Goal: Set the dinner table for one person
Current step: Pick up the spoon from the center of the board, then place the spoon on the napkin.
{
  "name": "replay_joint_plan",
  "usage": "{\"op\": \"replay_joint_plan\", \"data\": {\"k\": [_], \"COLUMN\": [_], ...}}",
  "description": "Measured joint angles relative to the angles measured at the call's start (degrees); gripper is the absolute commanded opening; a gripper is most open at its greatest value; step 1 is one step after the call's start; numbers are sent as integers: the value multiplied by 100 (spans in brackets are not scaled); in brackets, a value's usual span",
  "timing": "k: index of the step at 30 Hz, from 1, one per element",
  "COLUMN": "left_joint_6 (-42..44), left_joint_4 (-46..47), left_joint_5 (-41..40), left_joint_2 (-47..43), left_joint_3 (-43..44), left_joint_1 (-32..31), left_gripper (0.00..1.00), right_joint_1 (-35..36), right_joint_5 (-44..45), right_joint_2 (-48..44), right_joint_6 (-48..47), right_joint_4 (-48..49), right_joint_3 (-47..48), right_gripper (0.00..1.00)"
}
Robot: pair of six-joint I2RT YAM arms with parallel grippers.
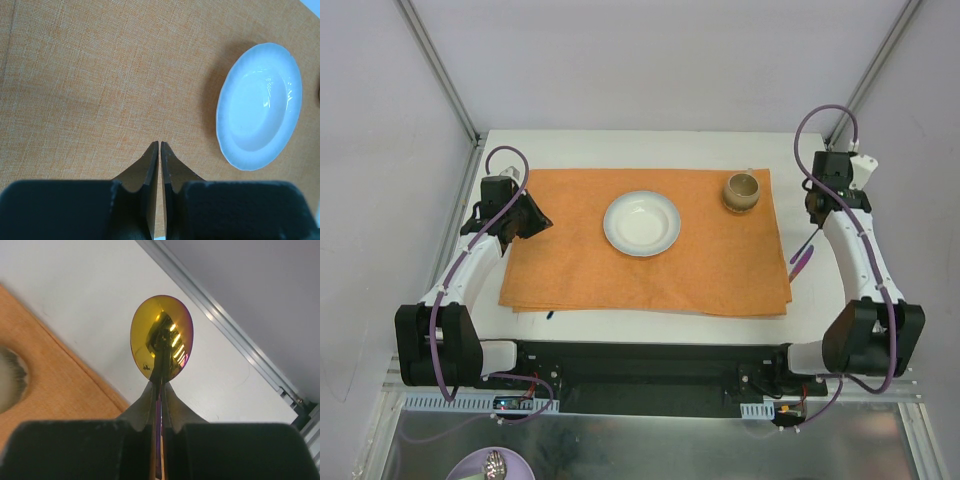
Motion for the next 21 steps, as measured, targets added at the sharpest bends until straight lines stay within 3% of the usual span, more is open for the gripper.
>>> {"op": "replay_joint_plan", "data": {"k": [8, 21], "left_joint_6": [-2, -4], "left_joint_4": [0, 0], "left_joint_5": [0, -2], "left_joint_2": [0, 0], "left_joint_3": [0, 0], "left_joint_1": [0, 0], "left_gripper": [5, 6], "right_joint_1": [490, 929], "right_joint_5": [-245, -3442], "right_joint_2": [-656, -380], "right_joint_6": [-793, -1589], "right_joint_4": [564, 1165], "right_joint_3": [184, -247], "right_gripper": [1, 1]}}
